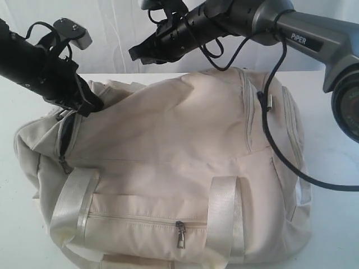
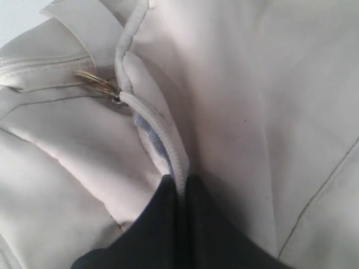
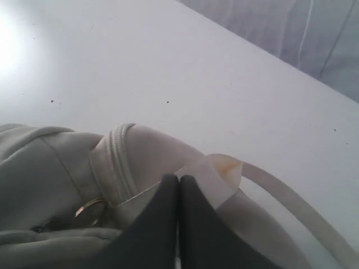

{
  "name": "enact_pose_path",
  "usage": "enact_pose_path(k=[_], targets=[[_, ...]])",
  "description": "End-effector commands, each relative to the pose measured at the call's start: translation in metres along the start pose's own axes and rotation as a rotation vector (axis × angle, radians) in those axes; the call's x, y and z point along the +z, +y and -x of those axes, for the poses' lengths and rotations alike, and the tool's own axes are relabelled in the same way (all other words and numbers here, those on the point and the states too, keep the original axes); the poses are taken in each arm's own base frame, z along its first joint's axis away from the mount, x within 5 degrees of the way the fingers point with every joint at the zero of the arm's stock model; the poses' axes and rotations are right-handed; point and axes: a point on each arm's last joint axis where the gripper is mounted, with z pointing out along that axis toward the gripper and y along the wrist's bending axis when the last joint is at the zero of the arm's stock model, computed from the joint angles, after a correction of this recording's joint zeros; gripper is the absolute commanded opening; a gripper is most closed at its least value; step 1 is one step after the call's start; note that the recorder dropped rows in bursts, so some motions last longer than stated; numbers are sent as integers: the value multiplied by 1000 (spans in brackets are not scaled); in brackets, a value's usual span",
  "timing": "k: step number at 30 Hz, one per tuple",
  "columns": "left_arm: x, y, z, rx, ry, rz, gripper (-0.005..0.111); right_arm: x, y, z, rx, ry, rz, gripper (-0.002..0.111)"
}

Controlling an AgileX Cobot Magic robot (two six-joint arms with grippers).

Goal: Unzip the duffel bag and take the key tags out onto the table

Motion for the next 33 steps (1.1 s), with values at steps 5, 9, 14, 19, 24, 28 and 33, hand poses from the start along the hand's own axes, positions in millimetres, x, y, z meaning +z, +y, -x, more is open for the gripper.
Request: enact_pose_path(k=[5, 9, 14, 19, 24, 28, 33], targets=[[7, -15, -22, -34, 96, -87, 0, -9, 10, -6, 73, 122, 110, 0], [26, -16, -43, -101, 124, -83, 0, -6, 24, -5, 87, 124, 165, 0], [28, -17, -44, -133, 107, -88, 0, 1, 43, -3, 63, 114, 182, 18], [28, -18, -43, -147, 99, -101, 0, 16, 55, -6, 53, 96, 178, 41], [28, -18, -42, -158, 90, -104, 0, 37, 53, -22, 120, 137, 173, 46], [28, -19, -42, -167, 83, -107, 0, 45, 50, -27, 146, 138, 160, 46], [28, -19, -42, -169, 82, -108, 0, 53, 55, -32, 146, 140, 160, 46]])
